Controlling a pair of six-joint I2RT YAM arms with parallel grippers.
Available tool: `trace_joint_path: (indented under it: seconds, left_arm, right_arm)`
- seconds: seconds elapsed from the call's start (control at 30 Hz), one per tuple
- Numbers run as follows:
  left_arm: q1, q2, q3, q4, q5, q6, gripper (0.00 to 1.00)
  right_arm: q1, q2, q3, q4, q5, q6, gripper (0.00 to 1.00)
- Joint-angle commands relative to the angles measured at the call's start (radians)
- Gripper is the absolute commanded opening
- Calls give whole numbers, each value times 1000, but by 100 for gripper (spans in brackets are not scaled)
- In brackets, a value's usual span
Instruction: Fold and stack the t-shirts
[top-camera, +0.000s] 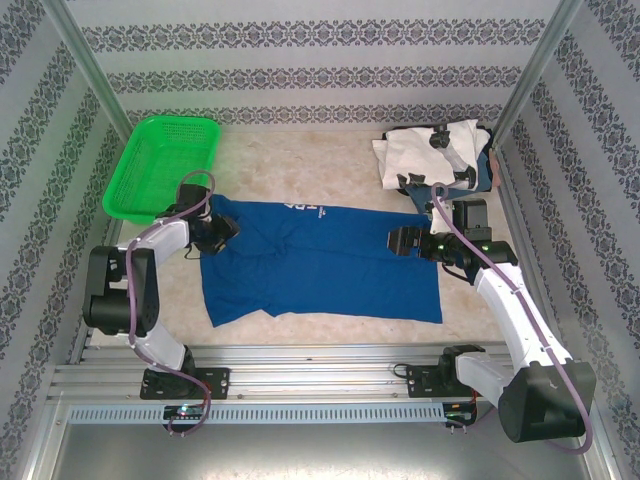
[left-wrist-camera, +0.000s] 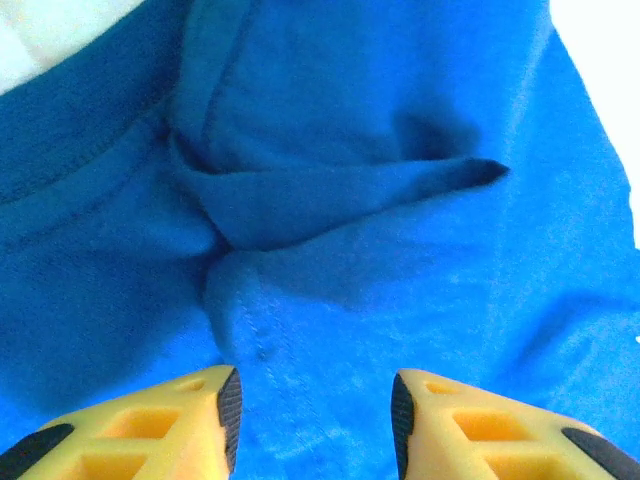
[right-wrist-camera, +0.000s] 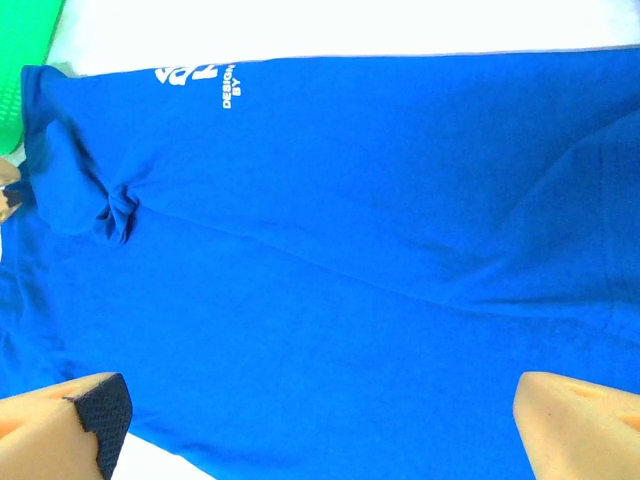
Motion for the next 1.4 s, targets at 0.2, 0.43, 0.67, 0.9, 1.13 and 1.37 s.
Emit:
trace_joint_path:
  seconds: [0.2, 0.43, 0.67, 0.9, 1.13, 1.37]
  left_arm:
    - [11, 14, 18, -67, -86, -57, 44]
    - [11, 36, 9, 73, -77, -109, 41]
    - [8, 75, 58, 95, -31, -119, 23]
    - [12, 60, 27, 38, -31, -112, 12]
    - [11, -14, 3, -9, -82, -117, 17]
    - [16, -56, -34, -24, -120, -130, 37]
  right_arm:
    - [12, 5, 29, -9, -12, -35, 98]
    - [12, 20, 35, -3, -12, -38, 98]
    - [11, 26, 29, 6, -13, -34, 98]
    - [10, 25, 28, 8, -13, -32, 98]
    - [12, 22, 29, 5, -11, -32, 98]
    - [13, 19, 29, 2, -16, -34, 98]
